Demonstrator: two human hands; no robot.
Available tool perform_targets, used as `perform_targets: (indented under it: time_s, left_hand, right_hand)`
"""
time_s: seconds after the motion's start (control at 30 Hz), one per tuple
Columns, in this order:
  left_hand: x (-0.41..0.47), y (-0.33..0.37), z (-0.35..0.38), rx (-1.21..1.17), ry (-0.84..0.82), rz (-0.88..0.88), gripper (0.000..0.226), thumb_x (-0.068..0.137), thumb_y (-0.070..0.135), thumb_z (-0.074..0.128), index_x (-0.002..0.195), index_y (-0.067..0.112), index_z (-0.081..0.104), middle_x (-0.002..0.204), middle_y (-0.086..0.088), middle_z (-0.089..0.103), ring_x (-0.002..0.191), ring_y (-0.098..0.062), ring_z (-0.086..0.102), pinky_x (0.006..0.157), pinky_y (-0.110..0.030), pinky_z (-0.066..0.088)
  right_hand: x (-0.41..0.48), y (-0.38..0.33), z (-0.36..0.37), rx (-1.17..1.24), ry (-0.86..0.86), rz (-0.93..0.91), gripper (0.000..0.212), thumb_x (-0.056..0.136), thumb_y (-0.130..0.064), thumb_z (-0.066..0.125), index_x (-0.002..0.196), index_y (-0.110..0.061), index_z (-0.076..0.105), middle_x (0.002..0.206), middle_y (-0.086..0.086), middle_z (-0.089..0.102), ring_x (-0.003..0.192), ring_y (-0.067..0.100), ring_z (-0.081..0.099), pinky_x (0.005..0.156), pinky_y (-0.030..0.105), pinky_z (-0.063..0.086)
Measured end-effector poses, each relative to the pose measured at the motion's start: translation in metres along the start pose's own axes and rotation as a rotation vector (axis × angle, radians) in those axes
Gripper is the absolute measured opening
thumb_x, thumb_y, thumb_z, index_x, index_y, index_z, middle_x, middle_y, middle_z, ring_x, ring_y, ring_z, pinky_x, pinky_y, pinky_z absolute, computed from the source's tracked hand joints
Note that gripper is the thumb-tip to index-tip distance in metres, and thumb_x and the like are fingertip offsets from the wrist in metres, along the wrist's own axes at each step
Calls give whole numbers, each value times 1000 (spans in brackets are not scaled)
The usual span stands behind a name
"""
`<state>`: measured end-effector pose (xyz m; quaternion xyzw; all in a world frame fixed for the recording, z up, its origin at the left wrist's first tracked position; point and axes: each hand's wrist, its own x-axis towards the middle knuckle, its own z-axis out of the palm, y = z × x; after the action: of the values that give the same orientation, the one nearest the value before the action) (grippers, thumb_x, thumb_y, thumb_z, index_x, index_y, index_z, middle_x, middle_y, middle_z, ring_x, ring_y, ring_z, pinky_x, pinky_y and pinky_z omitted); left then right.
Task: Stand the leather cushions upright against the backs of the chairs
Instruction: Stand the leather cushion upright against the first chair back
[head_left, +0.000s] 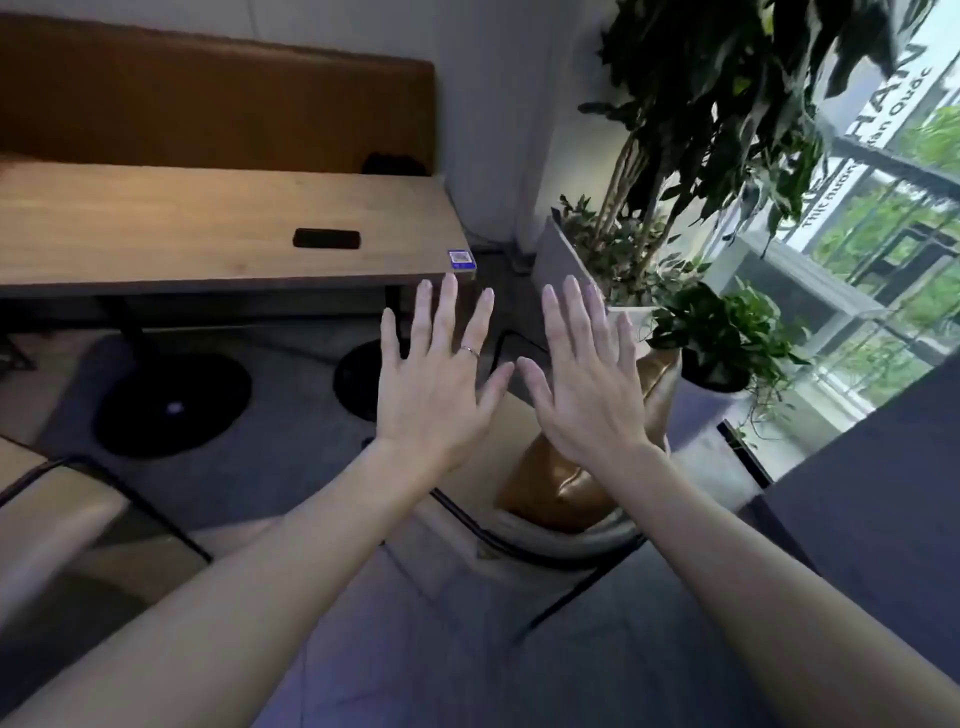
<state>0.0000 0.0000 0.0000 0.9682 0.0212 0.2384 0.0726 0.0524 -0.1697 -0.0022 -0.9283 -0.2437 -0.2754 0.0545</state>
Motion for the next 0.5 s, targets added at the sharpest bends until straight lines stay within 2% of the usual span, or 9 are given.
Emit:
perform_targets:
  time_s: [0.3, 0.5]
  left_hand:
    - [-22, 84, 129, -30, -213, -41, 71, 100, 62, 17, 162, 28, 6, 170, -12, 4, 156, -31, -2, 121, -56, 2]
    - [-34, 114, 190, -50, -344, -69, 70, 100, 62, 13, 161, 30, 1, 171, -11, 2, 156, -29, -6, 123, -55, 3]
  right_hand:
    - [-70, 95, 105, -7, -226, 50, 69, 107, -47, 31, 166, -13, 20, 174, 15, 23, 161, 34, 19, 127, 60, 17]
    - [-104, 120, 148, 55, -319, 124, 68, 106, -49, 29, 166, -15, 27, 173, 14, 26, 161, 35, 19, 127, 61, 15]
